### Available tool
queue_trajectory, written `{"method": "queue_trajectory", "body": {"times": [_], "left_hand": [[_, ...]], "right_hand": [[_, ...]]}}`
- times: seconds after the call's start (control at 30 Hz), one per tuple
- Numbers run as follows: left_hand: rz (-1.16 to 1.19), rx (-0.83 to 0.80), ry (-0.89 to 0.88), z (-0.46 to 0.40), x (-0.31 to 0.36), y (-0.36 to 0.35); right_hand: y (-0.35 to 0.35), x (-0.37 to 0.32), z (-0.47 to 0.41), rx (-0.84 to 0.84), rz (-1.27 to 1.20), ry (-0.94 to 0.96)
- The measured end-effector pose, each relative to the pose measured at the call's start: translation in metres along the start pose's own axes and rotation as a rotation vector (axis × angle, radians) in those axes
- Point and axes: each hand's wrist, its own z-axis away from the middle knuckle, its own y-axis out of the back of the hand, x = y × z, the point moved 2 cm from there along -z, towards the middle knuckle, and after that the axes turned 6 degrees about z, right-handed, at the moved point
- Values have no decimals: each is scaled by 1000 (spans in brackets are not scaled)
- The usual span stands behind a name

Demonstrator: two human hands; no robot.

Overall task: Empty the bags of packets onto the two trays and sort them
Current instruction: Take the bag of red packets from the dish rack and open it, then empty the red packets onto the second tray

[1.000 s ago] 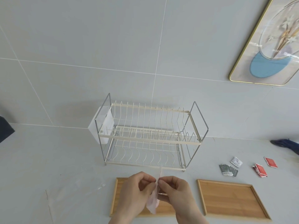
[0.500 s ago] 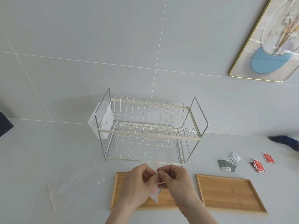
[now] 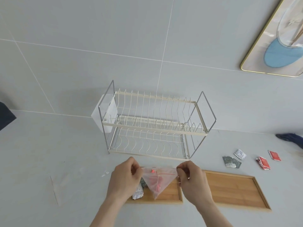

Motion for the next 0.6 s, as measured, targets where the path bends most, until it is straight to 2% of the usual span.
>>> {"method": "queue_trajectory", "body": {"times": [0.13, 0.27, 0.37, 0.5, 0.6], "left_hand": [[64, -54, -91, 2, 6, -7], [201, -76, -114, -3, -1, -5], [93, -136, -215, -9, 2, -11], [-60, -407, -389, -8, 25, -41], [-106, -463, -511, -6, 46, -65]], "right_hand": [[-2, 0, -1, 20, 0, 11], [18, -6, -7, -104, -189, -41], [46, -20, -8, -236, -296, 12], [83, -30, -14, -293, -315, 126], [108, -28, -22, -358, -374, 193]]}}
